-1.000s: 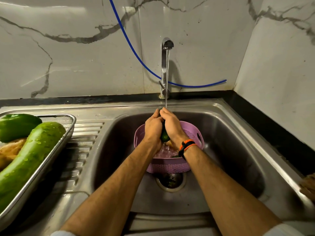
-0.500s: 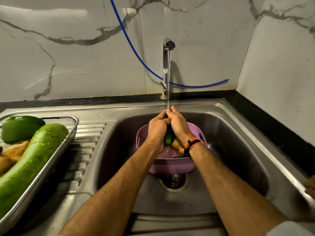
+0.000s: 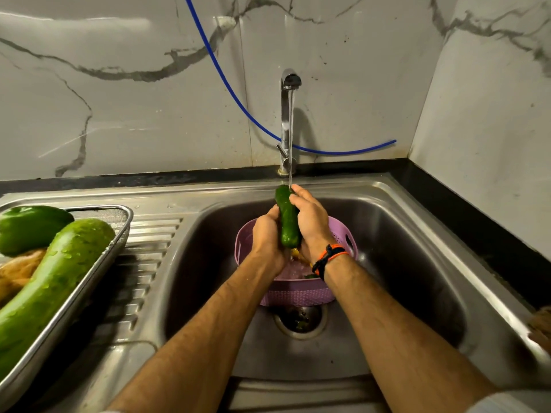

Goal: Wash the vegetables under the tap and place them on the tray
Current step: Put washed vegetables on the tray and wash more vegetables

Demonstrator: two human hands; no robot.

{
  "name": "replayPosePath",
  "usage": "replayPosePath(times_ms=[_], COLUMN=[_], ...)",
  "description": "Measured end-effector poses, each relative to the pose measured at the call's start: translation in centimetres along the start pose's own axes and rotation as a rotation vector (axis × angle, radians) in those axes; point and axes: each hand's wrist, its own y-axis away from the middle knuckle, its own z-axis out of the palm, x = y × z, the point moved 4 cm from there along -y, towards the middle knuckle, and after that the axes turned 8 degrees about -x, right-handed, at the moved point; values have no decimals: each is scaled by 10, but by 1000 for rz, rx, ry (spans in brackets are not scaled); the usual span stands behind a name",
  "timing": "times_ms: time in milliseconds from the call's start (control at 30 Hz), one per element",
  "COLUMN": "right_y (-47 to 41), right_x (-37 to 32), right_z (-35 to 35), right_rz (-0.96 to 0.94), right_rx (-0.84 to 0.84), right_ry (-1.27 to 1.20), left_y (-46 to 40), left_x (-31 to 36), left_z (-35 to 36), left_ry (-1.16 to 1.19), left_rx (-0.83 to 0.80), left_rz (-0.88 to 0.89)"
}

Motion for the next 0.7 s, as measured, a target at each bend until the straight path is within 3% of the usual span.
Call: replayPosePath(times_ms=[200, 300, 433, 567, 633, 700], right_y=[-4, 0, -2, -4, 1, 4], right_x=[3, 4, 4, 2, 8, 8], right_z=[-5, 2, 11, 3, 7, 16], right_rz=[-62, -48, 9, 48, 58, 64], right_rx=[-23, -87, -183, -168, -242, -287], right_ry=[434, 396, 367, 345, 334, 321], left_y=[-1, -5, -12, -9, -13, -17], left_x=[6, 11, 3, 4, 14, 18], left_z=[5, 6, 10, 12, 6, -4], left_ry=[-61, -127, 8, -127, -296, -236], left_rx=[-1, -13, -68, -94, -12, 4], left_rz=[58, 119, 92, 145, 167, 151])
